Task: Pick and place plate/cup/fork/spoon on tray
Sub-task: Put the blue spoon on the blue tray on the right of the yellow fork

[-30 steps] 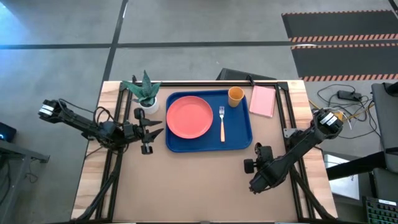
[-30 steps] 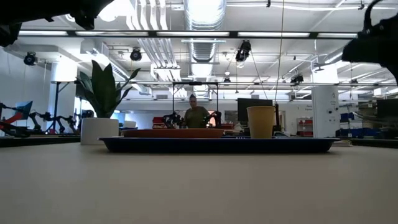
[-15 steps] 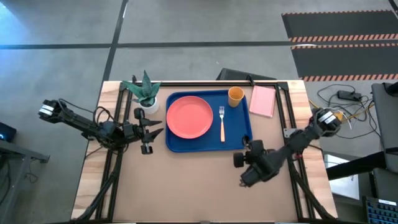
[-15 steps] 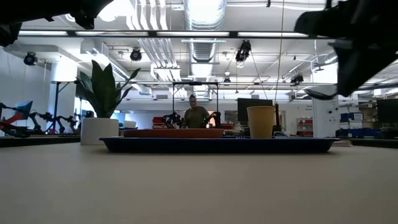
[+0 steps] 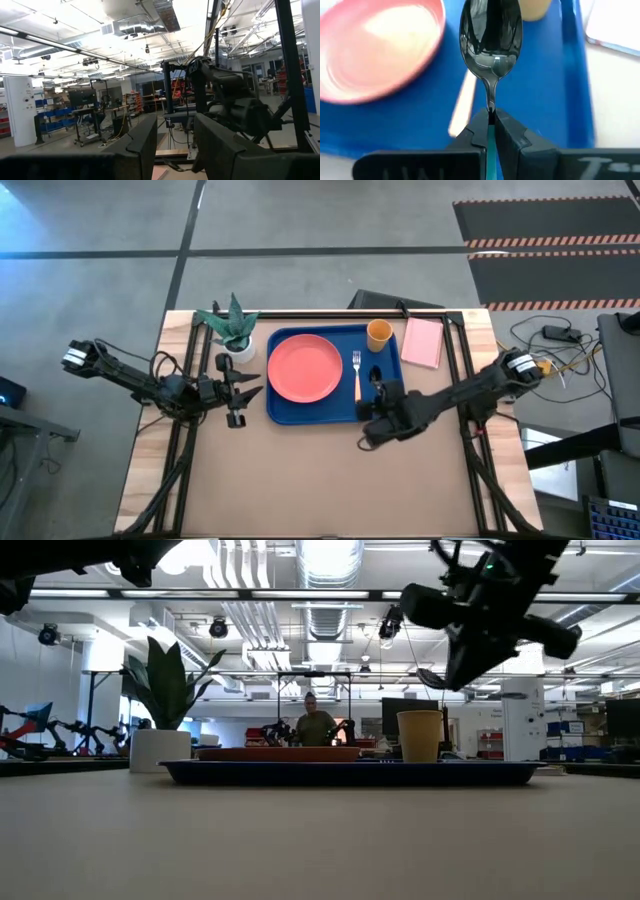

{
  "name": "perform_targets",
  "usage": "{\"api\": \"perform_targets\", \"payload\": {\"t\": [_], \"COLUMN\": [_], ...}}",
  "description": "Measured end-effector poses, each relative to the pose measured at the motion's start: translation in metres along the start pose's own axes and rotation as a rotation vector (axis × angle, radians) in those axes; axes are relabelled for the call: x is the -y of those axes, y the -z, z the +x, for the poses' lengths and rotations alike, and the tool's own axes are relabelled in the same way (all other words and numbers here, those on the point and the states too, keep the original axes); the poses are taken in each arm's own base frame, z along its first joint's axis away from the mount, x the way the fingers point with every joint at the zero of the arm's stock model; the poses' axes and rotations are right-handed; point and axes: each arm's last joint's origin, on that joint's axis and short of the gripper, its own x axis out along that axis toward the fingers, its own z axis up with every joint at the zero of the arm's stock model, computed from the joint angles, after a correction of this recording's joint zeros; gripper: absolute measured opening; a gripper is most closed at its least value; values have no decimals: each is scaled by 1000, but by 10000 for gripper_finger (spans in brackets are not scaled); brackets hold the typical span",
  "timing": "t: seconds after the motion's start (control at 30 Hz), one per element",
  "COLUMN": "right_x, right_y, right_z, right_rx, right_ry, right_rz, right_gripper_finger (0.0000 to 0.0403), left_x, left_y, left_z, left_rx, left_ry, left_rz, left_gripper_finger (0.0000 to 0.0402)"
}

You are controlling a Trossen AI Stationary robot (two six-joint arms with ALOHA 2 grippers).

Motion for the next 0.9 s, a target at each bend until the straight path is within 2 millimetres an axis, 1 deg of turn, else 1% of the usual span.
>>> {"api": "perform_targets", "payload": {"t": [0.17,0.4,0.53,0.77,0.9], "right_x": [-4,7,9,9,8], "right_y": [-13,-30,-37,-48,-44], "right_z": [19,49,64,79,85], "right_rx": [2,-98,-135,-154,-167], "right_ry": [-1,104,105,78,70], "right_rz": [-7,-12,9,56,67], "right_gripper_finger": [11,11,10,10,9], "left_x": [0,0,0,-1,-1], "left_y": [0,0,0,-2,-2], "left_z": [0,0,0,-1,-1], "left_rx": [0,0,0,11,8], "left_ry": [0,0,0,-4,-3], "left_rz": [0,0,0,-6,-4], "left_gripper_finger": [114,114,114,114,114]}}
